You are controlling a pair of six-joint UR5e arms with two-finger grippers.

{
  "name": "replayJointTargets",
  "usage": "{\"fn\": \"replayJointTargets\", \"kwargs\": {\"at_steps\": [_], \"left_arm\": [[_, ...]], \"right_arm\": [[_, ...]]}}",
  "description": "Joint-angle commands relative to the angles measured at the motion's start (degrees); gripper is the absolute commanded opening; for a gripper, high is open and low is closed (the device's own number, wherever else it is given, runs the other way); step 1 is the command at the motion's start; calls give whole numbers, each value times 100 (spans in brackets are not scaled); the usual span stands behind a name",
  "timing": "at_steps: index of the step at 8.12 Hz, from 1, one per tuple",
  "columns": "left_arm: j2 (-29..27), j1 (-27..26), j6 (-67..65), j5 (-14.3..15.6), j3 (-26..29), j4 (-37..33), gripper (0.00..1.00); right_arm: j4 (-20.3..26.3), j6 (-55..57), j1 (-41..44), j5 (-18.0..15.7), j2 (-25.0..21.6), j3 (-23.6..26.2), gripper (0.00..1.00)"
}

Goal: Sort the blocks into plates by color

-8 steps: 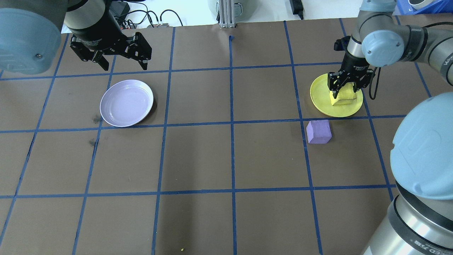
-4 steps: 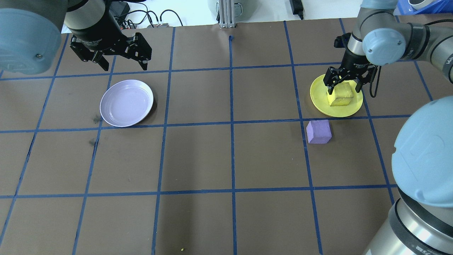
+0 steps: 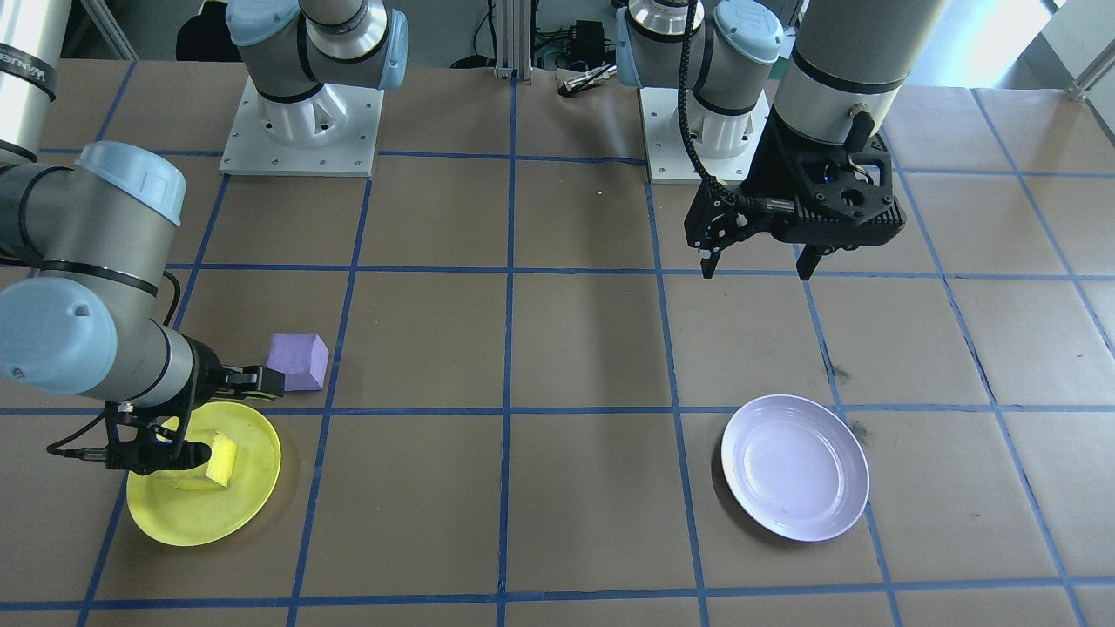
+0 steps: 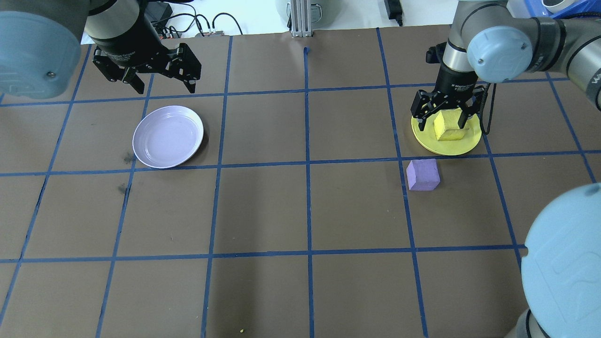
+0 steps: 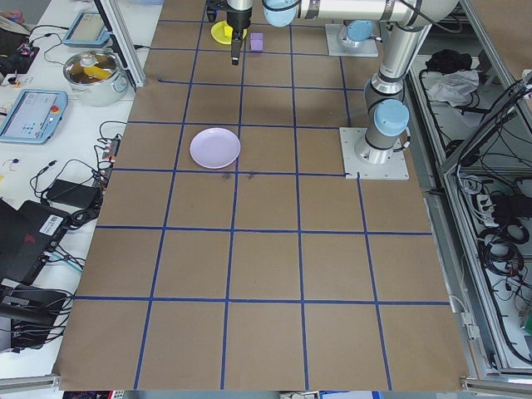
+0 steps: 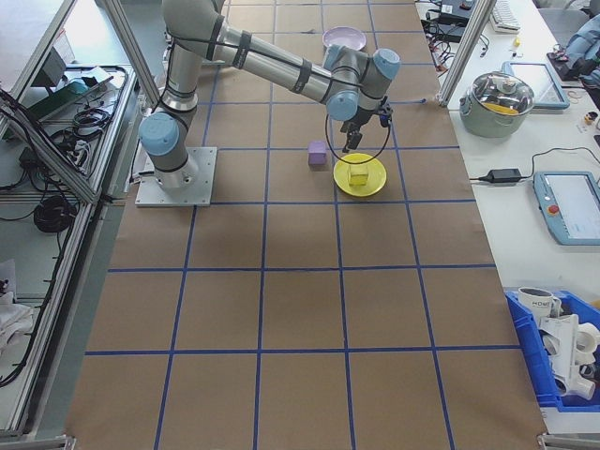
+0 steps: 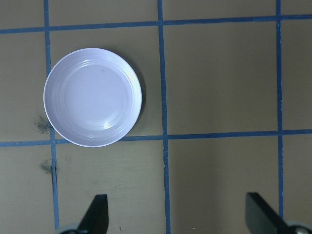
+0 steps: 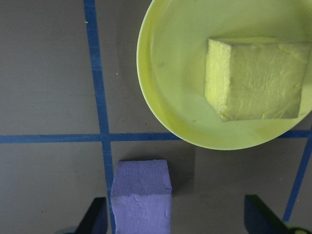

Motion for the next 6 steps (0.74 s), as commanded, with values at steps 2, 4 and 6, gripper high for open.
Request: {"fn": "replayJointTargets", "kwargs": {"at_steps": [2, 4, 6], "left_arm": [[-4, 0, 0, 0, -2, 0, 100], [-4, 0, 0, 0, -2, 9, 100], [-4, 0, 0, 0, -2, 9, 100]], "right_arm": [[-167, 17, 143, -5, -184, 1055, 100], [-344, -27, 143, 3, -140, 1329, 100], [-379, -27, 143, 12, -79, 1426, 86]]}}
